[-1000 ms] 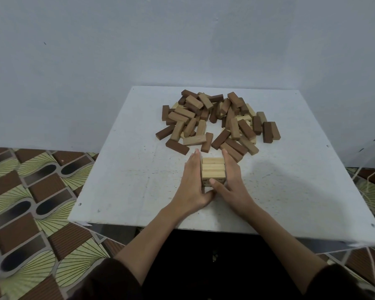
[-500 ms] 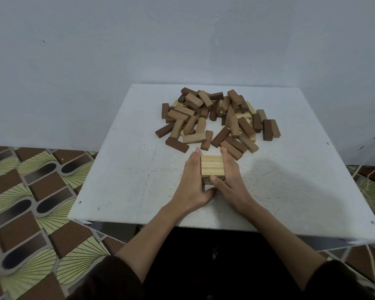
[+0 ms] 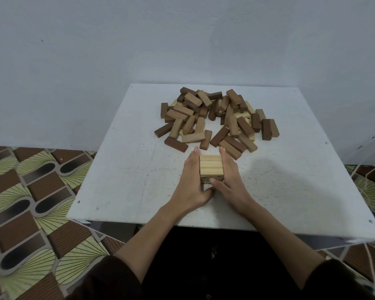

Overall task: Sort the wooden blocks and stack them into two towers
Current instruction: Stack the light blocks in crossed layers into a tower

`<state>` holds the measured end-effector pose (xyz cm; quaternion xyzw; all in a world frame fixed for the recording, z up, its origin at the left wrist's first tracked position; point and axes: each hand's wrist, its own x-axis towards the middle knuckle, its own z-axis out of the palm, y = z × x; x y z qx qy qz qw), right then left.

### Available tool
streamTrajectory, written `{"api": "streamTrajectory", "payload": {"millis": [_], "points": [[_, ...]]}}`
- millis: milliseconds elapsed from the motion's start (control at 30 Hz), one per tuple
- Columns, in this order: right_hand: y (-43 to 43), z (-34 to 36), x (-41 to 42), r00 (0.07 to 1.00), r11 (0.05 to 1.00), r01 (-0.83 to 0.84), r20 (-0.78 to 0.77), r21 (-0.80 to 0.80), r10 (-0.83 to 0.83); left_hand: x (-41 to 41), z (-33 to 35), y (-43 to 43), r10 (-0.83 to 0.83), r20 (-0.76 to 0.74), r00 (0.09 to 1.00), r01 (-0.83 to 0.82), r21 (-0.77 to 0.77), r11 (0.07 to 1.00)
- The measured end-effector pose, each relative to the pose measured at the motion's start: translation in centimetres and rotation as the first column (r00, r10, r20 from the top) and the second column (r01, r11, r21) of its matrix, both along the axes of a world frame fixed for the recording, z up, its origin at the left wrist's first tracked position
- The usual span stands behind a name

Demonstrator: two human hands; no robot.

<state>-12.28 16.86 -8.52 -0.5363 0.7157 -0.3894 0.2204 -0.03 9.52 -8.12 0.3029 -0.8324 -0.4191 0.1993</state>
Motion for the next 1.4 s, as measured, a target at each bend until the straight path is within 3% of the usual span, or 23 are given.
{"api": "streamTrajectory", "payload": {"millis": [700, 1400], "points": [[0.2, 0.0, -0.1, 1.0, 1.0, 0.004, 0.016, 0.005, -0.004, 0.4, -0.5, -0.4, -0.02, -0.087, 0.996, 0.027, 0.086, 0.996], [0.2, 0.1, 0.0, 0.999, 0.999, 0.008, 0.036, 0.034, -0.009, 0.3, -0.3, -0.3, -0.035, -0.037, 0.999, 0.037, 0.048, 0.998]]}}
